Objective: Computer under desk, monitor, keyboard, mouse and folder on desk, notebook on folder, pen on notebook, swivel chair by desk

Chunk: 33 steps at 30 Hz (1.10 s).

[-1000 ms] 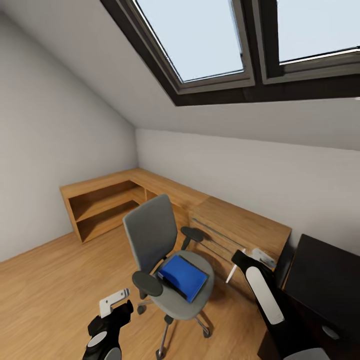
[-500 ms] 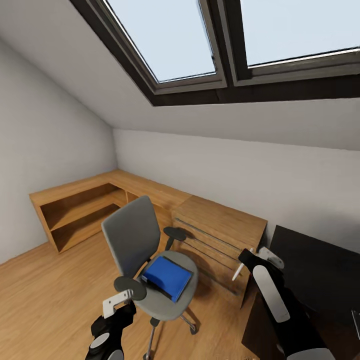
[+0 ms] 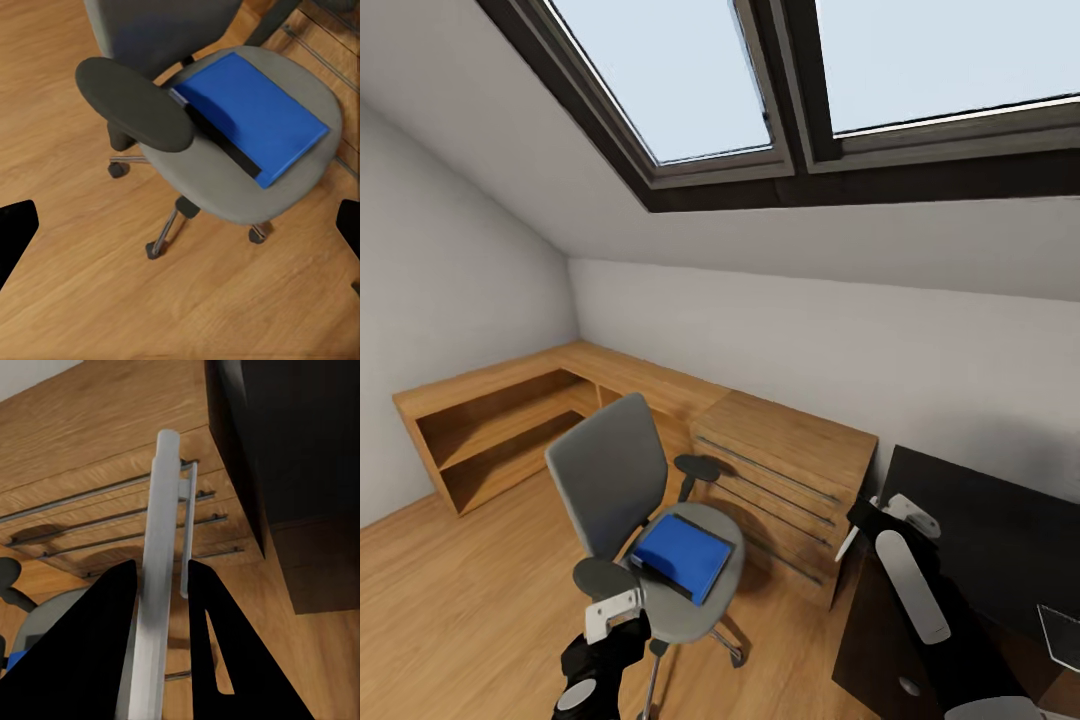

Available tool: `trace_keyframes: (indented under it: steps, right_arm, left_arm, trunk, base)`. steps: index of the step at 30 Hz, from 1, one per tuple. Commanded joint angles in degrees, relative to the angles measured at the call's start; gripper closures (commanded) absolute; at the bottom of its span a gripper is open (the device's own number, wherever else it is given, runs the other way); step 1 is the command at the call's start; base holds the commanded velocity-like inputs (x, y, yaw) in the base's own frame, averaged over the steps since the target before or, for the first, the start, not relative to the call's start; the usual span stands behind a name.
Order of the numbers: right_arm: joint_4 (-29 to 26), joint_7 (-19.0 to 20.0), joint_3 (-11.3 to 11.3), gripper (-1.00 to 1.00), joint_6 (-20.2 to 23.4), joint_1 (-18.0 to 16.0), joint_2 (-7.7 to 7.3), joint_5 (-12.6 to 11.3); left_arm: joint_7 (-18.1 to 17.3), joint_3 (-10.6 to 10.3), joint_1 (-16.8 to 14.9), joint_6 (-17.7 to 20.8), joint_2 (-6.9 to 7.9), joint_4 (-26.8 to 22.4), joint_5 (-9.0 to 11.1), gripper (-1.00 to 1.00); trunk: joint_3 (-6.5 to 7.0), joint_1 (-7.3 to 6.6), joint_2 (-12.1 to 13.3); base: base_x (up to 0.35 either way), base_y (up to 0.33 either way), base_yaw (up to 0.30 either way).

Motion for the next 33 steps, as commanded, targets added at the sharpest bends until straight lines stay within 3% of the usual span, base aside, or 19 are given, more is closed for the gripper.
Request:
trace_keyframes:
  steps: [1,10,13,20,27,33]
  right_arm:
    - [-0.04,-0.4,0.13,1.0,0.16,-0.03,-0.08,-0.26]
    - [0.95,-0.2,-0.16,1.0,0.18,-0.04,-0.46,-0.08]
    - [2.26,-0.09,-0.23,1.0,0.23,-0.1,-2.0,-0.23]
    - [5.02,0.04,-0.27,1.0,0.27,-0.27,-3.27,-0.27]
    - [8.5,0.14,-0.27,1.0,0.2,-0.52,-3.39,-0.19]
    - [9.49,0.27,-0.27,1.0,0.19,-0.66,-3.4,-0.17]
  left_arm:
    - [0.43,-0.36,-0.05,0.22,0.06,-0.07,0.18,-1.0]
    - [0.44,-1.69,-0.05,-4.01,0.11,0.61,0.2,-1.0]
    - [0.5,-2.36,-0.05,-4.49,0.11,0.99,0.11,-1.0]
    - [0.6,-2.57,-0.05,-4.62,0.12,1.08,-0.17,-1.0]
    - [0.69,-2.93,-0.05,-4.8,0.12,1.13,-2.76,-1.0]
    - [0.7,-4.38,-0.05,-7.12,0.17,1.22,-3.66,-1.0]
  trunk:
    - [-0.03,0.03,-0.05]
    - [-0.03,0.03,-0.05]
    - [-0.03,0.03,-0.05]
    - [-0.03,0.03,-0.05]
    - [-0.03,0.03,-0.05]
    - [-0.03,0.03,-0.05]
  base:
    - [0.0,0.0,-0.012]
    - [0.0,-0.184,-0.003]
    - [0.0,-0.281,0.0]
    - [0.0,-0.231,0.0]
    - [0.032,-0.206,0.0]
    - [0.167,-0.207,0.0]
